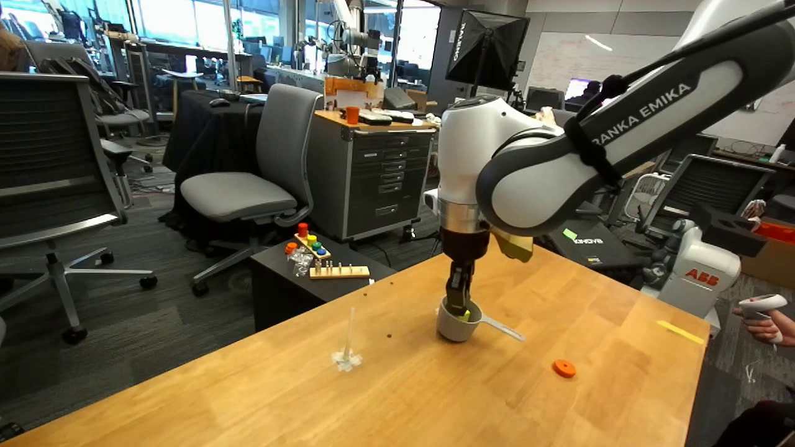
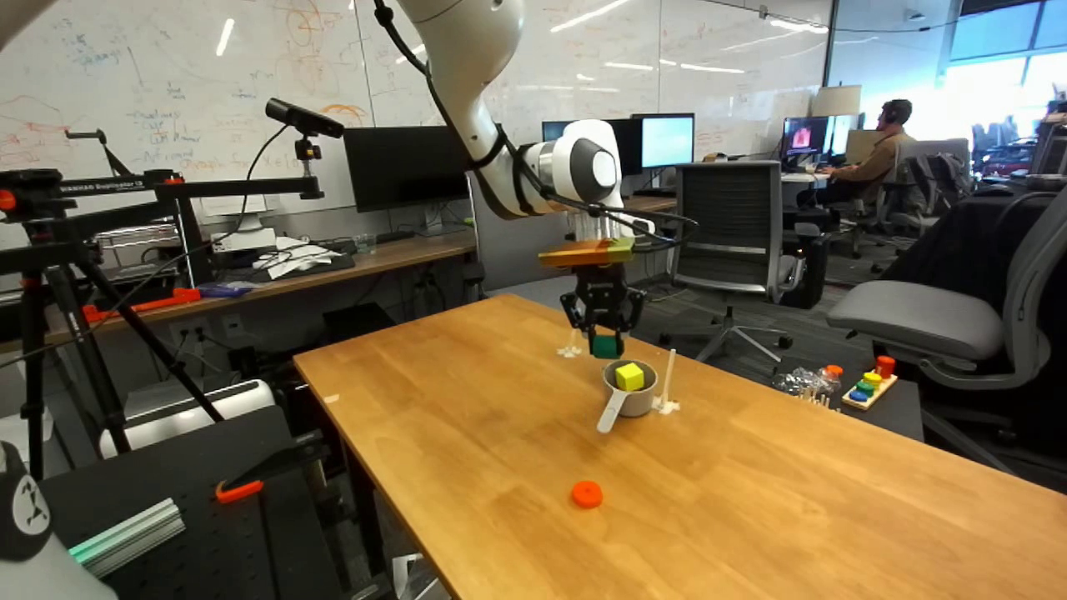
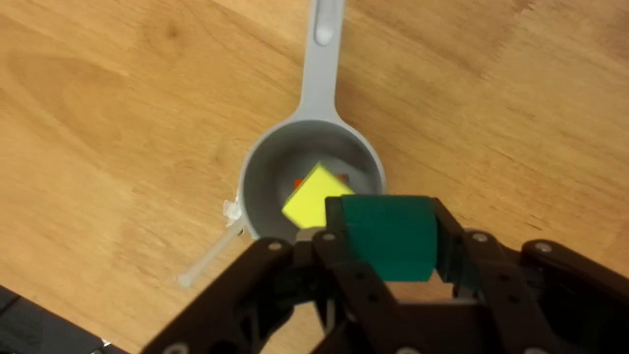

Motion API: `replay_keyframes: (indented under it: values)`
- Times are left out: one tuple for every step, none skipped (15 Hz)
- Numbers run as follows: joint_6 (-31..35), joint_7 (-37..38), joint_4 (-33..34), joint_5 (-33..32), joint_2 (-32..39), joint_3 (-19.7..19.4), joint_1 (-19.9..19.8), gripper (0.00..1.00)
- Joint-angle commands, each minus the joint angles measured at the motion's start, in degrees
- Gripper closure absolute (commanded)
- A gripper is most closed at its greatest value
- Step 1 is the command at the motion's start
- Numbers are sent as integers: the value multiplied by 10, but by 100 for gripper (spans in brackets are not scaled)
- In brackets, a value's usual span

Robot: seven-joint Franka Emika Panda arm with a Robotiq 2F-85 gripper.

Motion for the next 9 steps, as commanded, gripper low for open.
replay_keyframes:
  values:
    - [-4,8,0,15,-7,-5,5,82]
    - [-3,9,0,18,-7,-4,4,82]
    - [-3,10,-1,21,-7,-4,4,82]
    - [-3,11,-1,24,-7,-4,4,82]
    - [-4,11,-1,27,-7,-3,2,82]
    - [-9,2,3,41,-4,4,-7,82]
    - [-11,3,6,49,-2,5,-9,82]
    - [-11,4,8,54,0,3,-9,82]
    - [-12,6,9,57,1,1,-9,82]
